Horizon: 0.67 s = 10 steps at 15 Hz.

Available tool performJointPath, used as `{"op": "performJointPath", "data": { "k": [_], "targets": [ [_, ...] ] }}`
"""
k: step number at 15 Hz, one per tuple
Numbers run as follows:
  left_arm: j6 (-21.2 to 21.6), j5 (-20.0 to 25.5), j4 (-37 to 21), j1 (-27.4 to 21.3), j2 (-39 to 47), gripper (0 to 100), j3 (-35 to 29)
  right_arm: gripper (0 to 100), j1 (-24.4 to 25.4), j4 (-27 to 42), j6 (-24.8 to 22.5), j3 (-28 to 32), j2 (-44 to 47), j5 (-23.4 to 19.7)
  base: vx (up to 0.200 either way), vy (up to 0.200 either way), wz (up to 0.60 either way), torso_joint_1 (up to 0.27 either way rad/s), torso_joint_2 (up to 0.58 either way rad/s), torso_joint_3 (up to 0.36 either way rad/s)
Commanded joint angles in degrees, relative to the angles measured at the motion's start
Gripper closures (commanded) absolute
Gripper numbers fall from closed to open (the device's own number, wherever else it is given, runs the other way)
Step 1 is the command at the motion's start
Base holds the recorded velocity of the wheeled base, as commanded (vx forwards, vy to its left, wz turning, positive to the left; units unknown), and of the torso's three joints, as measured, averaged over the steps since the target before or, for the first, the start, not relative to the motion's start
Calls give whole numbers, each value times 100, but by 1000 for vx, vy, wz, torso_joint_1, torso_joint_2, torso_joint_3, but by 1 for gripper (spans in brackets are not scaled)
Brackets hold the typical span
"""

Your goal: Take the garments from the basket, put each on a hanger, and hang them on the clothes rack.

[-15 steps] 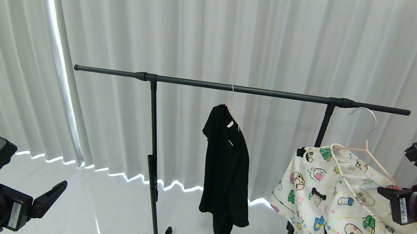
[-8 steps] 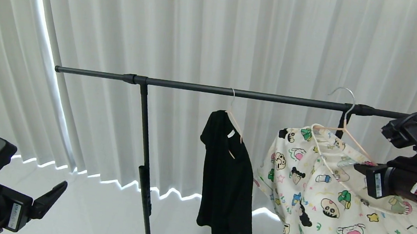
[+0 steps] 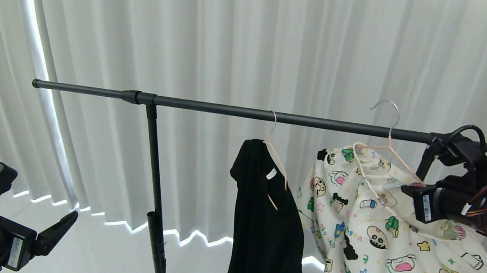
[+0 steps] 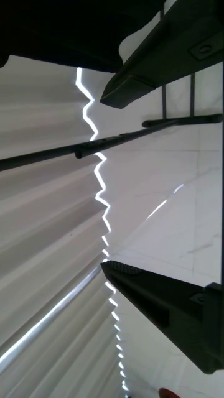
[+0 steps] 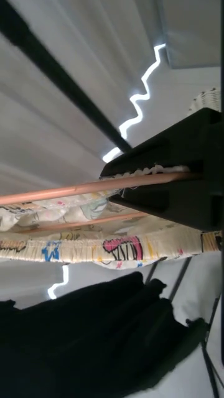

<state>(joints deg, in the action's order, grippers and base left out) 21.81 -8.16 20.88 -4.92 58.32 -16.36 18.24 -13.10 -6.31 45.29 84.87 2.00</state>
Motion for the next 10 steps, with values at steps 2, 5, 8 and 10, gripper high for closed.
{"op": "performJointPath", "data": {
  "k": [2, 5, 8, 10],
  "targets": [
    [-10, -2, 4, 0, -5, 0, 1, 100, -13, 1, -1, 112, 293, 20, 100, 0, 0, 1, -1, 1],
    [-10, 16, 4, -17, -5, 0, -8, 100, -13, 1, -1, 121, 522, 29, 0, 0, 0, 0, 0, 0],
    [-19, 16, 4, -44, -14, 0, -8, 100, -180, -17, 69, 367, 917, 90, 0, 0, 0, 0, 0, 0],
    [-10, 16, 4, -52, -5, 0, -8, 100, -207, -8, 78, 367, 988, 134, 0, 0, 0, 0, 0, 0]
  ]
}}
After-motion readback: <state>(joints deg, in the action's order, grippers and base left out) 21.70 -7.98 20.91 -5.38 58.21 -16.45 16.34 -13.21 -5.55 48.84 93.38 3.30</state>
